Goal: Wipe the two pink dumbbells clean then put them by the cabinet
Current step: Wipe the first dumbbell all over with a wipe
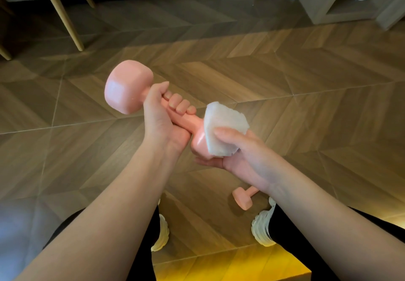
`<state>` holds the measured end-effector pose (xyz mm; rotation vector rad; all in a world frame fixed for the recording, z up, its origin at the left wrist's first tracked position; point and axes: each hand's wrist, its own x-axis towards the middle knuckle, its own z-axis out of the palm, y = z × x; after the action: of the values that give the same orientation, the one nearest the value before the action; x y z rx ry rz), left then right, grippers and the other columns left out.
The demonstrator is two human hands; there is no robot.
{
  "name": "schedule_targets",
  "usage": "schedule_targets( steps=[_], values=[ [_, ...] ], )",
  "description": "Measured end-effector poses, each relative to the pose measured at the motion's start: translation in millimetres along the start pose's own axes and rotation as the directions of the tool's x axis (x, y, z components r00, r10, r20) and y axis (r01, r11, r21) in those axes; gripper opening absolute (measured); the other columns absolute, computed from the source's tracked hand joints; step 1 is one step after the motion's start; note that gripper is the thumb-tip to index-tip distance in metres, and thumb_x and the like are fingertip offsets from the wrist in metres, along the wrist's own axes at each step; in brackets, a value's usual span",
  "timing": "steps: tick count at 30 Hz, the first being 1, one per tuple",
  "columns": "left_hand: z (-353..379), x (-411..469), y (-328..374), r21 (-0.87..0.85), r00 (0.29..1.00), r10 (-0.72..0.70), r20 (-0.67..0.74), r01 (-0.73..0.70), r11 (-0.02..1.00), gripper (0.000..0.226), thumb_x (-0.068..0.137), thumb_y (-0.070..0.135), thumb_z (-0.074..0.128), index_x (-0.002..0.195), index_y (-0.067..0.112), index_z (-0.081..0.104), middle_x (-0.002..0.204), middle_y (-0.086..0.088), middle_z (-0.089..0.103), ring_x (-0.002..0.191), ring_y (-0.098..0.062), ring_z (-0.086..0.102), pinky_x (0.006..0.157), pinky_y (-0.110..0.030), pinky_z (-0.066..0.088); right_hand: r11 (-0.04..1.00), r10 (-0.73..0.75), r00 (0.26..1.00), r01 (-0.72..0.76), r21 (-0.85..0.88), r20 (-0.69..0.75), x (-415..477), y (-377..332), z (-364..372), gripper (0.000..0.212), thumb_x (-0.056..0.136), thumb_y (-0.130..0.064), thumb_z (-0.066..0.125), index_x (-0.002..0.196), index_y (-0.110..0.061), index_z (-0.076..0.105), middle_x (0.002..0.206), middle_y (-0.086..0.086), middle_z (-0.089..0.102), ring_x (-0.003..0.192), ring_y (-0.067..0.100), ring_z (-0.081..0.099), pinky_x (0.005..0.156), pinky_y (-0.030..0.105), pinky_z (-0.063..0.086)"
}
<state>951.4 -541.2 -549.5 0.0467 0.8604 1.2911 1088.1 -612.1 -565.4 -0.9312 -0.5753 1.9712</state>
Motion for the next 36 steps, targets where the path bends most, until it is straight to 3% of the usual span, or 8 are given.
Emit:
schedule_targets(
  steps=[3,7,13,19,22,29,33,36],
  values=[
    [0,0,-1,0.007,1.0,0.012,0.01,-0.012,1.0,0.038,0.091,0.019,0.049,0.059,0.021,0.03,0.047,0.007,0.021,0.04,-0.012,0.022,0.041,-0.023,0.03,0.992,-0.052,0.996,0.044,-0.116,-0.069,2,7,5,0.057,0.081,-0.022,0.07,0.134,-0.012,0.052,0.108,0.007,0.068,0.093,0.019,0.067,0.076,0.041,0.059],
    [0,0,-2,0.04,1.0,0.015,0.026,-0.016,0.999,0.037,0.091,0.017,0.047,0.058,0.021,0.03,0.046,0.007,0.021,0.04,-0.012,0.021,0.042,-0.024,0.03,0.999,-0.033,0.982,0.03,-0.017,-0.188,4,9,10,0.022,0.091,-0.037,0.065,0.106,-0.02,0.067,0.095,0.008,0.073,0.083,0.023,0.068,0.074,0.048,0.059],
    [0,2,5,-0.033,1.0,-0.001,-0.004,0.001,0.999,0.036,0.09,0.017,0.049,0.057,0.021,0.033,0.046,0.008,0.024,0.037,-0.012,0.025,0.041,-0.022,0.031,0.999,-0.027,1.0,0.027,-0.027,0.006,-2,1,3,0.054,0.086,-0.018,0.065,0.135,-0.007,0.049,0.116,0.014,0.065,0.1,0.026,0.065,0.083,0.049,0.057],
    [0,0,2,-0.008,1.0,-0.02,0.02,0.02,1.0,0.037,0.091,0.018,0.048,0.058,0.021,0.032,0.047,0.007,0.023,0.039,-0.012,0.025,0.043,-0.024,0.031,0.996,-0.075,0.988,0.068,-0.057,-0.138,2,6,12,0.036,0.084,-0.034,0.066,0.116,-0.018,0.062,0.1,0.008,0.071,0.087,0.023,0.067,0.074,0.046,0.057],
    [3,1,1,-0.025,0.999,-0.031,0.015,0.032,0.999,0.032,0.09,0.019,0.053,0.062,0.019,0.037,0.05,0.006,0.031,0.041,-0.011,0.033,0.047,-0.024,0.037,0.994,-0.104,0.98,0.096,-0.055,-0.17,1,4,8,0.042,0.085,-0.034,0.063,0.121,-0.015,0.058,0.102,0.008,0.071,0.088,0.022,0.067,0.073,0.045,0.058],
    [-1,2,2,-0.102,0.991,-0.013,-0.136,-0.001,0.995,0.038,0.093,0.023,0.057,0.065,0.02,0.032,0.046,0.008,0.027,0.036,-0.009,0.028,0.039,-0.019,0.031,0.875,-0.26,0.959,0.185,-0.448,-0.113,-5,7,3,0.068,0.067,-0.016,0.081,0.125,-0.04,0.054,0.118,-0.007,0.064,0.103,0.007,0.067,0.082,0.032,0.059],
    [0,2,3,-0.092,0.994,-0.007,-0.113,-0.003,0.996,0.04,0.093,0.025,0.058,0.062,0.02,0.033,0.047,0.008,0.026,0.037,-0.009,0.027,0.04,-0.022,0.031,0.84,-0.369,0.921,0.276,-0.467,-0.121,0,13,13,0.059,0.072,-0.021,0.078,0.123,-0.033,0.051,0.105,-0.02,0.065,0.094,-0.001,0.066,0.075,0.023,0.056],
    [1,3,2,-0.078,0.993,0.006,-0.118,-0.015,0.997,0.038,0.092,0.022,0.056,0.062,0.02,0.033,0.046,0.008,0.025,0.036,-0.01,0.027,0.039,-0.021,0.031,0.875,-0.353,0.923,0.269,-0.401,-0.151,1,10,12,0.042,0.081,-0.03,0.068,0.121,-0.023,0.057,0.099,-0.013,0.071,0.096,0.002,0.068,0.076,0.02,0.054]
  ],
)
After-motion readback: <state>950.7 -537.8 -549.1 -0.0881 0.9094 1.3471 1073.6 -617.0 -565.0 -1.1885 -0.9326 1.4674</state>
